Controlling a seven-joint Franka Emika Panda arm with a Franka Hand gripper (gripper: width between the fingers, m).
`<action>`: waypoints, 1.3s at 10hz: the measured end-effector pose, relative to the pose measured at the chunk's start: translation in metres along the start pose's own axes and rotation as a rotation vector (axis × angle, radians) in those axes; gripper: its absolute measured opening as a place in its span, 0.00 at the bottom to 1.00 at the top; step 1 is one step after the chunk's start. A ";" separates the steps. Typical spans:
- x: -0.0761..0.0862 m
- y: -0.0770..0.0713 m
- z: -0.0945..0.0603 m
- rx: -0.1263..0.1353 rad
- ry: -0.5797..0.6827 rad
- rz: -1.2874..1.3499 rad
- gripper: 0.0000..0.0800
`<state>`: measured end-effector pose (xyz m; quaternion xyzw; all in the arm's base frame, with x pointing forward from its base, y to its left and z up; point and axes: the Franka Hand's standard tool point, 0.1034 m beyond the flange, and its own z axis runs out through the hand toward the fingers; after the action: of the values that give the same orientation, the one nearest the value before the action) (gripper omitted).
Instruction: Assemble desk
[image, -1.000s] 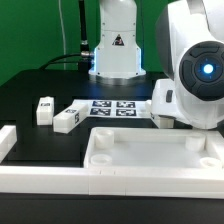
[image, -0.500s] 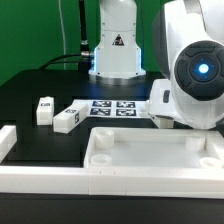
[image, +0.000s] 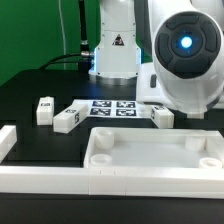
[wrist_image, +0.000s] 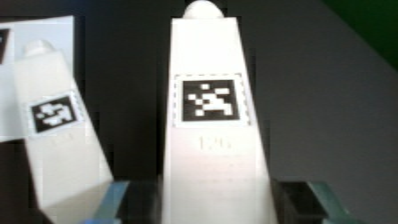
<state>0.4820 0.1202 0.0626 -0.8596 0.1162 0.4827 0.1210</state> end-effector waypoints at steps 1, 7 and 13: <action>0.006 0.000 0.001 0.003 0.002 -0.004 0.36; -0.005 -0.008 -0.044 0.025 0.174 -0.051 0.36; -0.026 -0.016 -0.090 0.069 0.583 -0.062 0.36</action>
Offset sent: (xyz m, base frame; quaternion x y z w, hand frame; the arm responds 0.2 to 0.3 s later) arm 0.0000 0.0000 0.0000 0.0000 0.0000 0.0000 1.0000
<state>0.5462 0.1091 0.1316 -0.9604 0.1361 0.2074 0.1266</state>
